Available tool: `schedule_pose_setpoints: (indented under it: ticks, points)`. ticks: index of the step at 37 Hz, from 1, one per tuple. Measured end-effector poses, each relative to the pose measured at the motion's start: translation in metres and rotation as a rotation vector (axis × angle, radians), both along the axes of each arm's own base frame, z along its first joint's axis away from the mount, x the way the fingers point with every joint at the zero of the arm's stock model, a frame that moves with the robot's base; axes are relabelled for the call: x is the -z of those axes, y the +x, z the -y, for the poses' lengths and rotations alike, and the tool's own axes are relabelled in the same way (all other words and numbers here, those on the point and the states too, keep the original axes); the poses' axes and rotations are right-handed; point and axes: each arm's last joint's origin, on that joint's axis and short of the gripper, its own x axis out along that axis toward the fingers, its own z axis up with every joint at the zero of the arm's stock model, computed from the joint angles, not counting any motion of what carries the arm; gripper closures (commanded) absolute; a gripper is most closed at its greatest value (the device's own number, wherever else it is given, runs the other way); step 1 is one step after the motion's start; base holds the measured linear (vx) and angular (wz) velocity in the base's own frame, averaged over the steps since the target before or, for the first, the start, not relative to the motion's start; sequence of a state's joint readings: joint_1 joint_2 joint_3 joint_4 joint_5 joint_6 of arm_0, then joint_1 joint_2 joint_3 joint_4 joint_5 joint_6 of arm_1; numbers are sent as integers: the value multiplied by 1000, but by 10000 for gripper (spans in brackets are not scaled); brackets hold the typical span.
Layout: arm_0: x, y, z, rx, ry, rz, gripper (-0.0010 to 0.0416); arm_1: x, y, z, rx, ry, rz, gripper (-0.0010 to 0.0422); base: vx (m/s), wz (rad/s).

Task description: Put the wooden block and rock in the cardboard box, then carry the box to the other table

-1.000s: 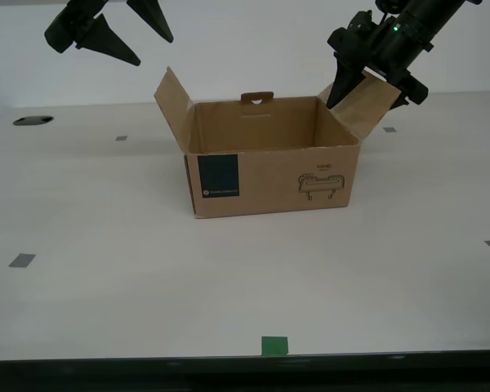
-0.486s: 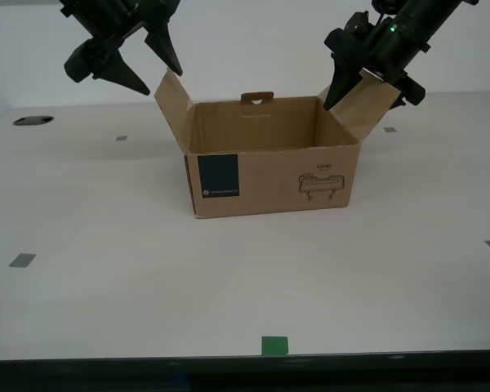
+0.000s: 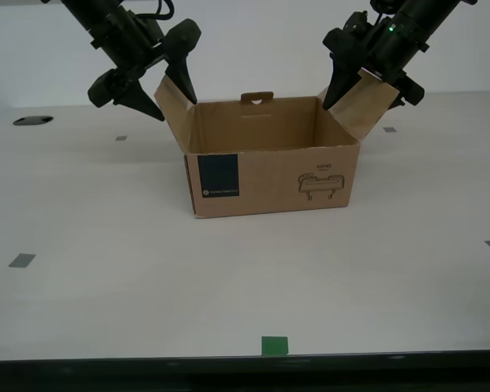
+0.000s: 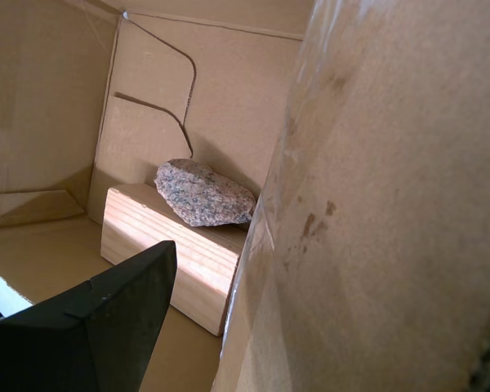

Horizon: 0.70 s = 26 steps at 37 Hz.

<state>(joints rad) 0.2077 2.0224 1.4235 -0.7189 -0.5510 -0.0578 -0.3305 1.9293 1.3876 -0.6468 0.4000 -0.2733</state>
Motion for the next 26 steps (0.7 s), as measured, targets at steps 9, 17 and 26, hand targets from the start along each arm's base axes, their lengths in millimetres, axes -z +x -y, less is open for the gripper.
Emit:
schedule_pose_setpoints:
  ticks: [9, 17, 26]
  points:
    - [0, 0, -2, 1, 1, -3, 65, -10, 2, 8, -12, 84, -5, 117, 0, 0]
    - [0, -1, -3, -4, 1, 0, 82, -5, 0, 16, 9, 88, -15, 117, 0, 0]
    - [0, -1, -4, -6, 2, 3, 94, -5, 0, 26, 20, 73, 11, 117, 0, 0]
